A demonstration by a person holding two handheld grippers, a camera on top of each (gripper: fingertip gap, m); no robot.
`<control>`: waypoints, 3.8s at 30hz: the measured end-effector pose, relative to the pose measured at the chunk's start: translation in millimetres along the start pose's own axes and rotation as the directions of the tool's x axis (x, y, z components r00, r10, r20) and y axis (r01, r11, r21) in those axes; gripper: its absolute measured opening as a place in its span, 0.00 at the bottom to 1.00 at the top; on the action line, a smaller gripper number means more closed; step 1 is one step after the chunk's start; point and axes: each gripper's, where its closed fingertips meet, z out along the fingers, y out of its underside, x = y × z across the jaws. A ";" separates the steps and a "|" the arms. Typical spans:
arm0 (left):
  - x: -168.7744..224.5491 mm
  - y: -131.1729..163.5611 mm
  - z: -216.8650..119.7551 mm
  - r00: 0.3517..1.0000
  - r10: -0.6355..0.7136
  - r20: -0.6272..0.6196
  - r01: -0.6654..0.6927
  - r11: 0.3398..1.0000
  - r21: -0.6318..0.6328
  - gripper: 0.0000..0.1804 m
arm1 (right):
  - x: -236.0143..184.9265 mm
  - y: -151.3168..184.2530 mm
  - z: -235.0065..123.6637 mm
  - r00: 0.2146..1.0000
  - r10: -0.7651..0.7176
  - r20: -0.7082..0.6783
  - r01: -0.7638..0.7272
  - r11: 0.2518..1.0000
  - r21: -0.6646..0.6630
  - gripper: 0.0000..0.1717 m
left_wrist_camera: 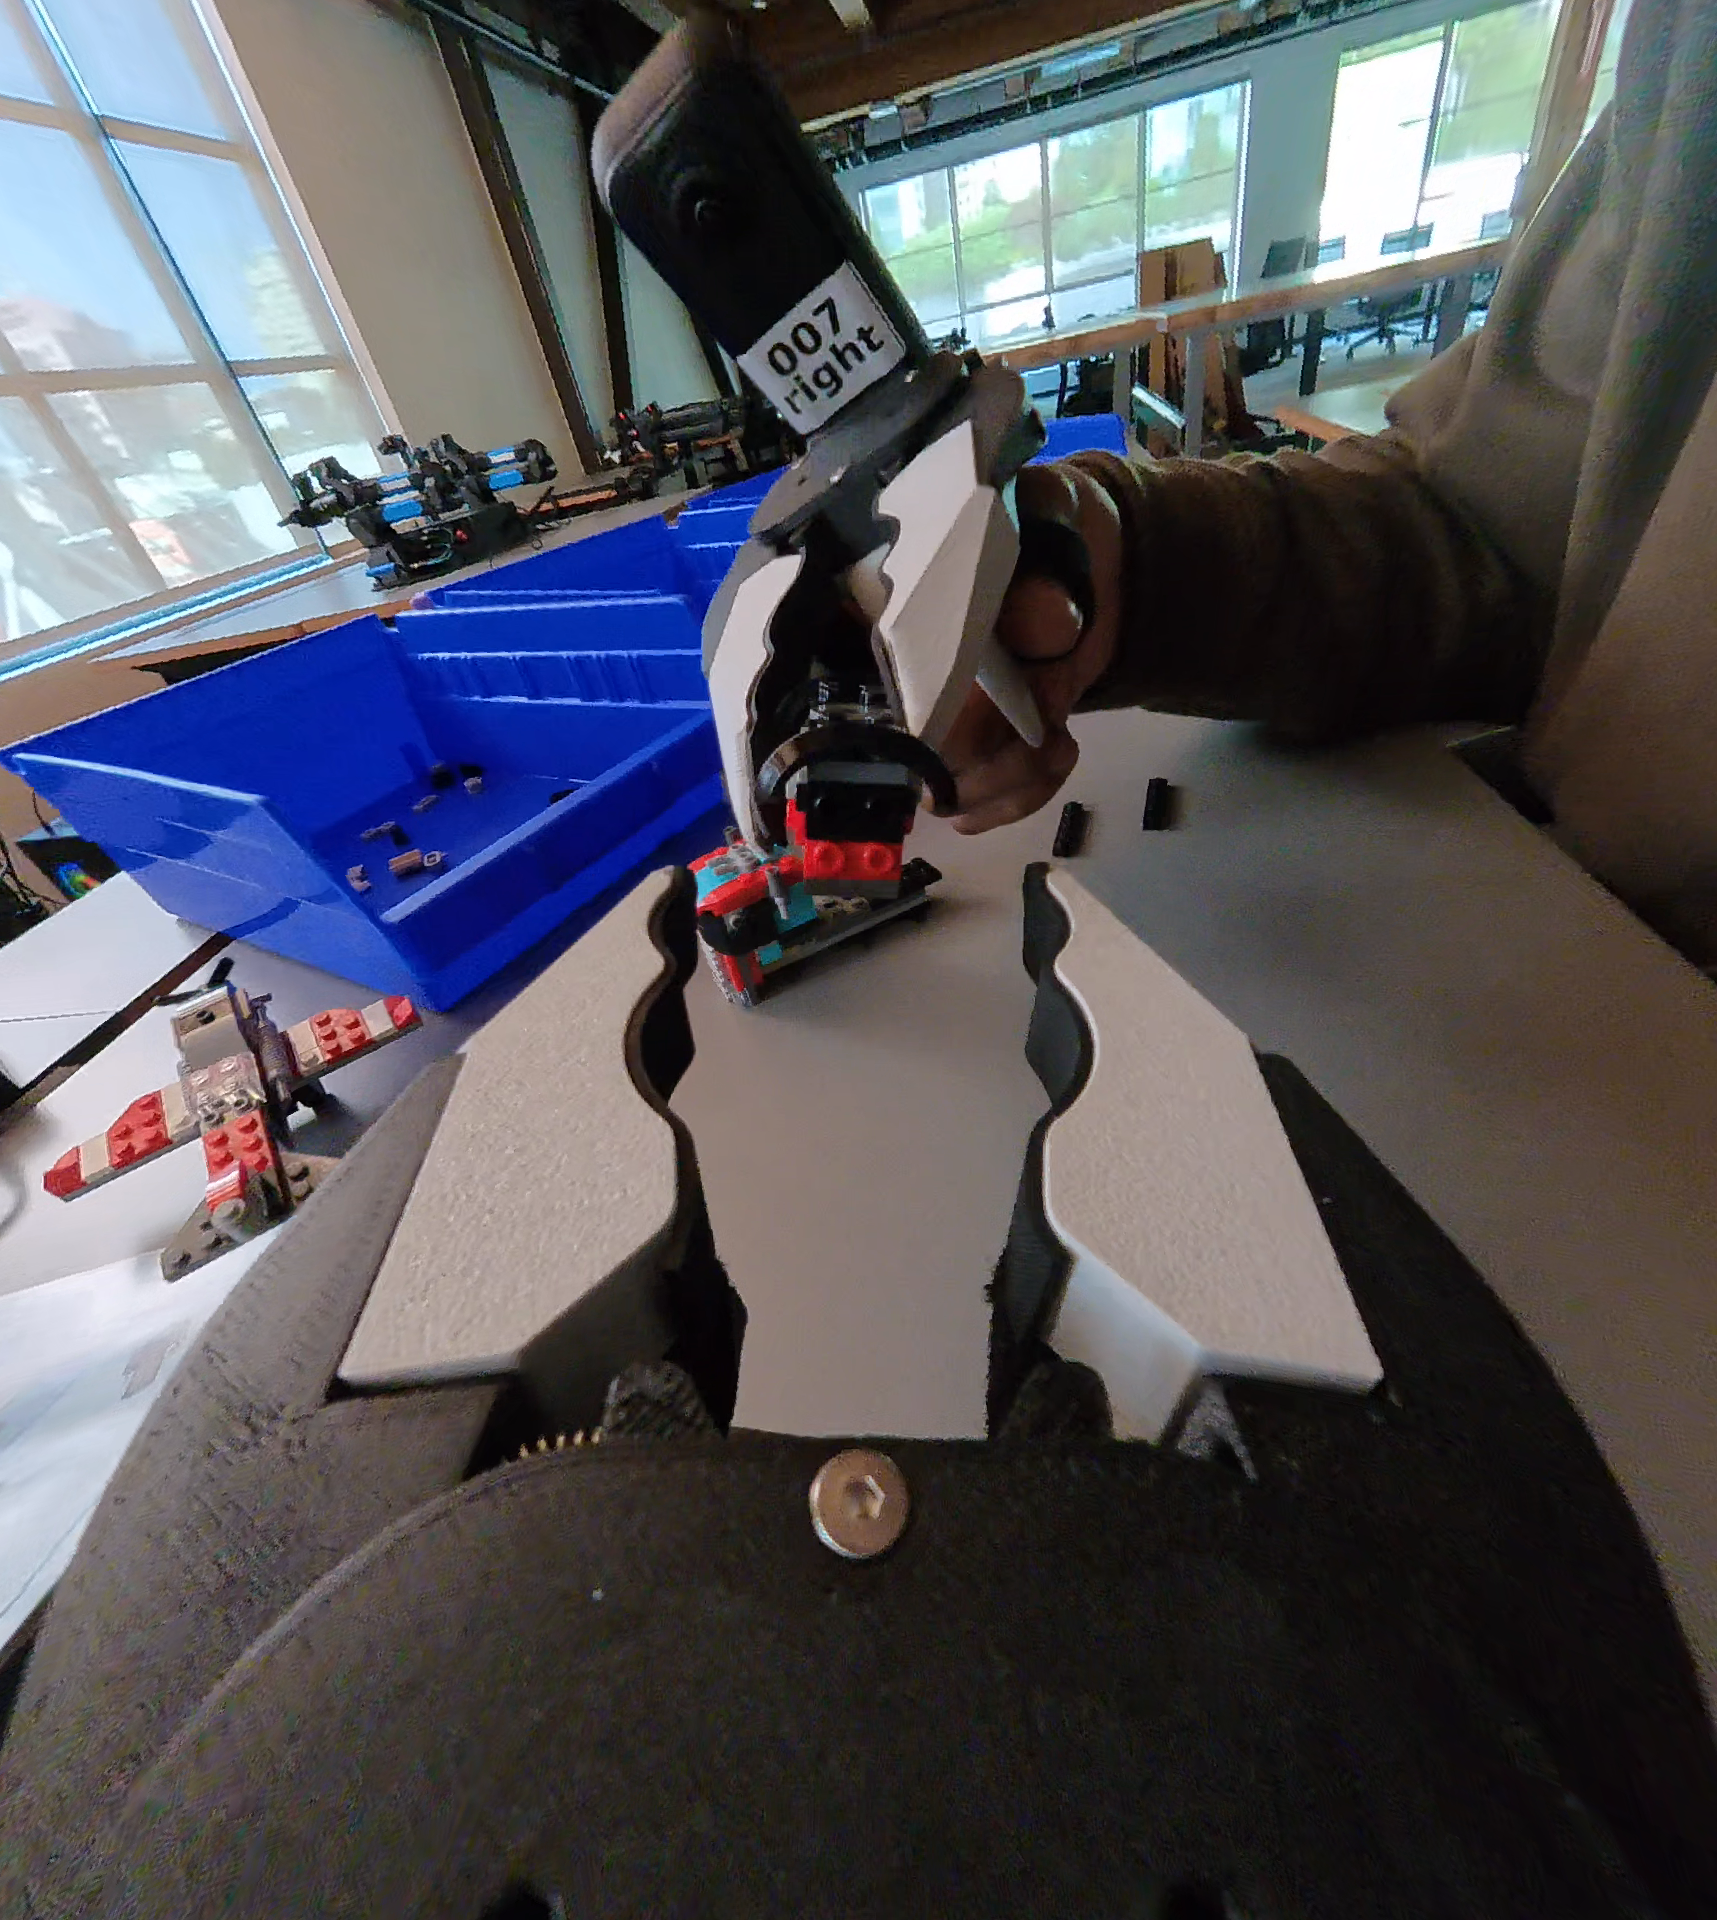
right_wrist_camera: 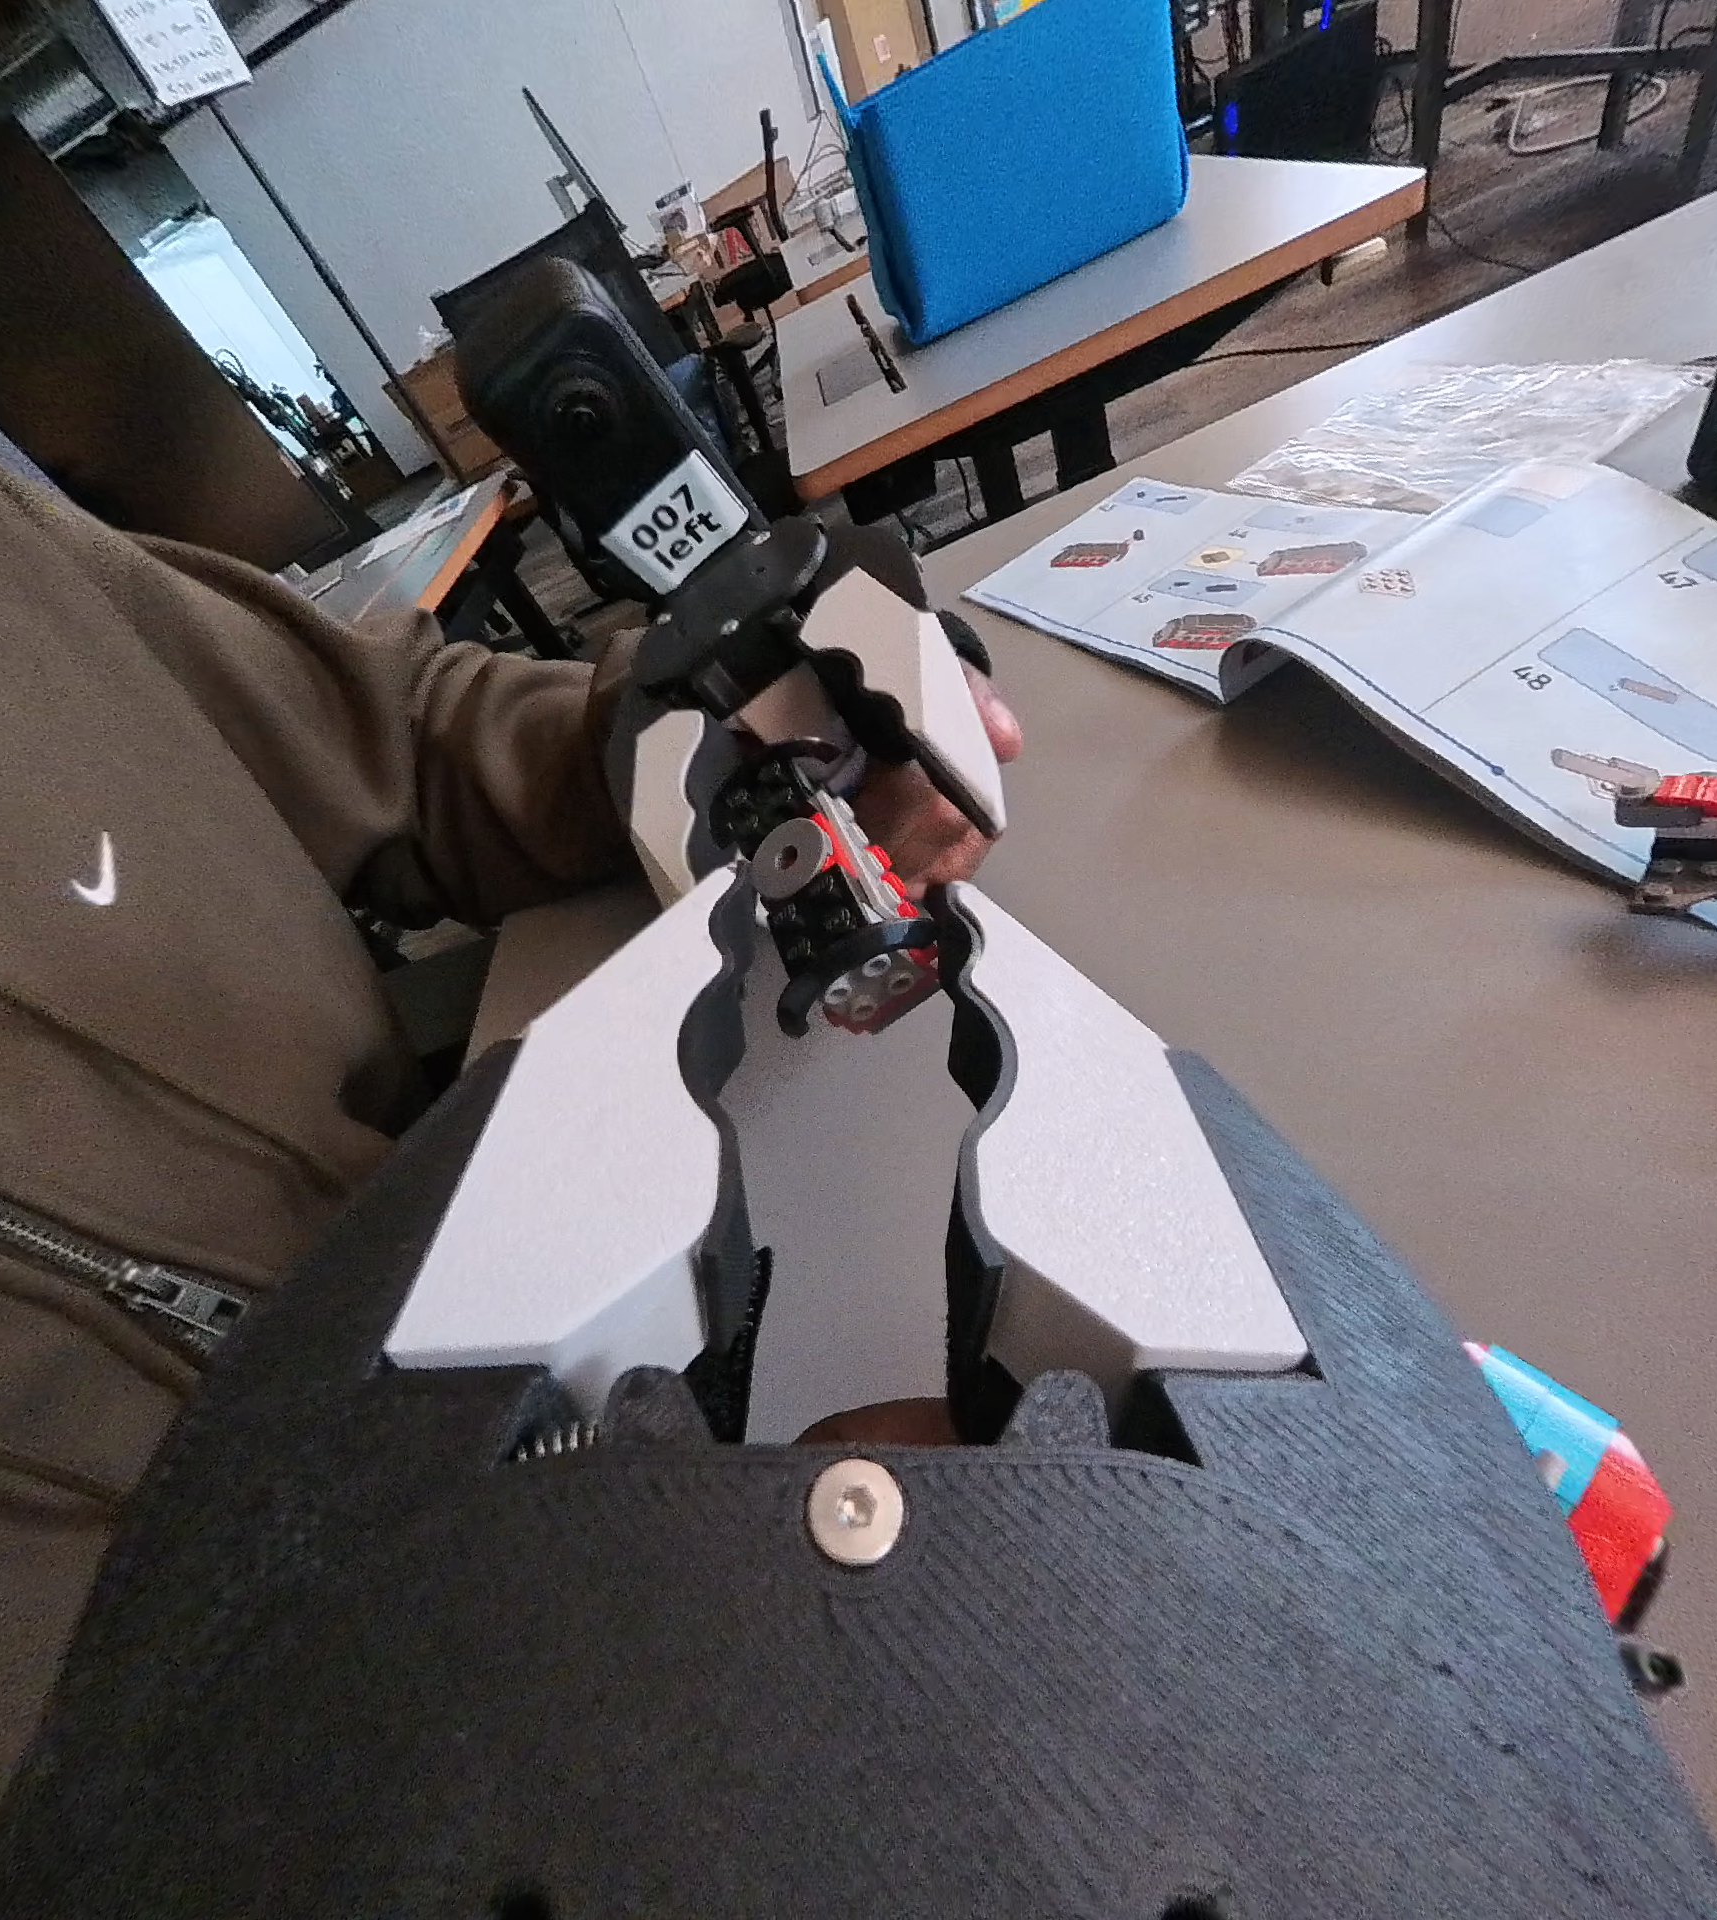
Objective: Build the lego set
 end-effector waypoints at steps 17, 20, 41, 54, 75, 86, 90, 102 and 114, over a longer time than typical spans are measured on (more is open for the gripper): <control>3.6 -6.9 4.3 0.999 -0.044 -0.005 0.044 0.998 0.040 0.22 | -1.5 -4.4 -0.3 0.998 0.060 0.024 -0.062 0.992 0.114 0.21; 3.9 -7.0 3.5 0.999 -0.040 -0.003 0.040 0.998 0.040 0.22 | -5.3 -5.0 0.4 0.998 0.052 0.037 -0.056 0.992 0.113 0.21; 1.4 -8.6 -1.9 1.000 -0.004 0.012 0.004 0.999 0.039 0.22 | -6.3 -14.1 -7.2 0.998 0.050 0.037 -0.055 0.986 0.160 0.20; -1.7 -8.5 -3.0 1.000 0.004 0.026 -0.005 0.999 0.037 0.22 | -4.9 -7.7 -3.9 0.991 0.101 0.084 -0.113 0.983 0.147 0.20; 0.9 -16.3 1.8 0.993 -0.119 -0.015 0.120 0.988 0.095 0.15 | -1.0 -3.4 -2.6 0.987 0.133 0.092 -0.145 0.980 0.136 0.19; -7.1 -23.0 -0.4 0.965 -0.259 -0.049 0.263 0.950 0.170 0.13 | 4.6 -13.3 -10.4 0.987 0.145 0.072 -0.157 0.968 0.194 0.23; -15.7 -29.7 -8.6 0.948 -0.316 -0.045 0.317 0.919 0.235 0.13 | 5.7 -20.2 -15.0 0.985 0.152 0.078 -0.166 0.957 0.237 0.27; -24.9 -39.7 -22.3 0.954 -0.294 0.062 0.262 0.915 0.306 0.13 | 5.5 -22.1 -15.7 0.999 0.020 -0.027 -0.013 0.971 0.238 0.25; -42.0 -35.0 -29.1 0.916 -0.389 0.097 0.337 0.878 0.339 0.13 | 18.7 -19.6 -15.0 0.994 0.061 -0.089 -0.038 0.969 0.245 0.18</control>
